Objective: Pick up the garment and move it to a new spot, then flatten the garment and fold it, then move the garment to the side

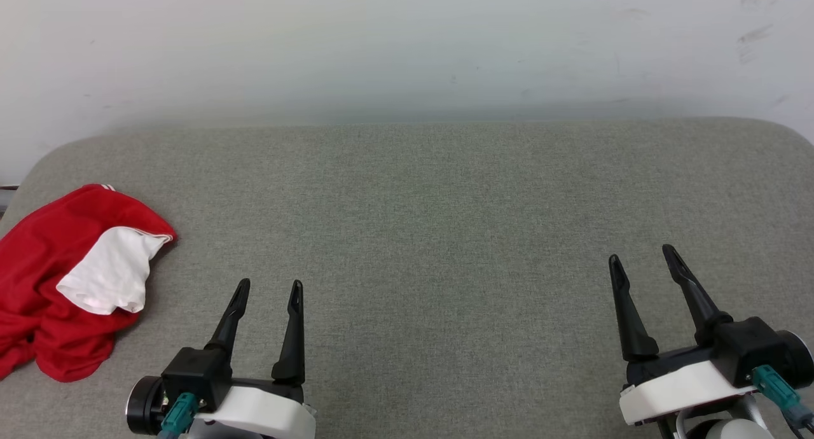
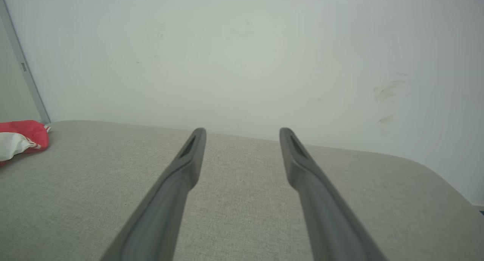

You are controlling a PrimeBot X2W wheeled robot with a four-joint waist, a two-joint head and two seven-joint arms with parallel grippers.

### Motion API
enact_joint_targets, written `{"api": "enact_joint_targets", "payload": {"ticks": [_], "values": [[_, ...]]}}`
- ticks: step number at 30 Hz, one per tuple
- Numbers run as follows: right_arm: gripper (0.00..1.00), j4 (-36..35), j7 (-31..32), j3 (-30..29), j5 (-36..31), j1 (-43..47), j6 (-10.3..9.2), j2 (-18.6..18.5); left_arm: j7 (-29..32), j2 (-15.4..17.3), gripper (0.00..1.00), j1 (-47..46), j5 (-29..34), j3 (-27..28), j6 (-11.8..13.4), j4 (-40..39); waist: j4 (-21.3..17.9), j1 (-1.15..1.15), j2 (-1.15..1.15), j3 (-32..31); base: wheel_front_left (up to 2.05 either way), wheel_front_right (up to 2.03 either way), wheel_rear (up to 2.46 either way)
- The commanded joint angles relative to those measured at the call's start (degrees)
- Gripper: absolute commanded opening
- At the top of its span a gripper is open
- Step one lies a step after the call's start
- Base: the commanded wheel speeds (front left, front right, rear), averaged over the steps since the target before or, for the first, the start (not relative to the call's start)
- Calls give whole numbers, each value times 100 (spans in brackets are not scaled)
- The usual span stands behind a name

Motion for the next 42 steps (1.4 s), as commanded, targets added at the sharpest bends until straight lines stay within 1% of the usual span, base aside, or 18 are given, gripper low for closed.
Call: {"api": "enact_joint_targets", "payload": {"ticks": [1, 3, 6, 9, 14, 15, 19, 23, 27, 31, 37, 42], "values": [[100, -71, -57, 19, -166, -4, -2, 7, -52, 33, 100, 1, 135, -41, 60, -51, -1, 0, 0, 1, 0, 0, 0], [100, -90, -79, 27, -258, 11, -2, 7, -84, 54, 100, 10, 210, -82, 105, -65, -4, 0, 0, 4, 0, 0, 0], [100, -119, -118, 46, -359, 36, -2, 7, -112, 0, 100, 53, 85, -5, 97, -59, -7, 0, 0, 8, 0, 0, 0], [100, -146, -144, 50, -287, 59, -2, 8, -144, -50, 100, 65, 75, 95, -33, -30, -10, 0, 0, 18, 0, 0, 0], [100, -102, -196, 64, 257, 108, -2, 8, -198, -118, 100, 107, 114, 283, -266, 23, -10, 0, 0, 27, 0, 0, 0], [100, 25, -241, 111, 613, 127, -2, 8, -240, -150, 100, 139, 237, 355, -396, 62, -8, 0, 0, 22, 0, 0, 0], [100, 106, -278, 87, 693, 141, -2, 9, -289, -163, 100, 167, 407, 357, -445, 96, -11, 0, 0, 16, 0, 0, 0], [100, 139, -318, 97, 631, 155, -2, 9, -321, -163, 100, 189, 471, 318, -479, 131, -16, 0, 0, 16, 0, 0, 0], [100, 170, -314, 83, 676, 154, -2, 9, -314, -164, 100, 171, 333, 290, -505, 195, -17, 0, 0, 16, 0, 0, 0], [100, 203, -314, 96, 680, 162, -2, 9, -314, -164, 100, 170, 26, 367, -522, 289, -14, 0, 0, 5, 0, 0, 0], [100, 224, -314, 129, 677, 171, -2, 9, -314, -163, 100, 151, 14, 360, -561, 349, 27, 0, 0, -22, 0, 0, 0], [100, 210, -314, 158, 684, 214, -2, 9, -314, -164, 100, 111, 44, 365, -574, 370, 157, 0, 0, -38, 0, 0, 0]]}}
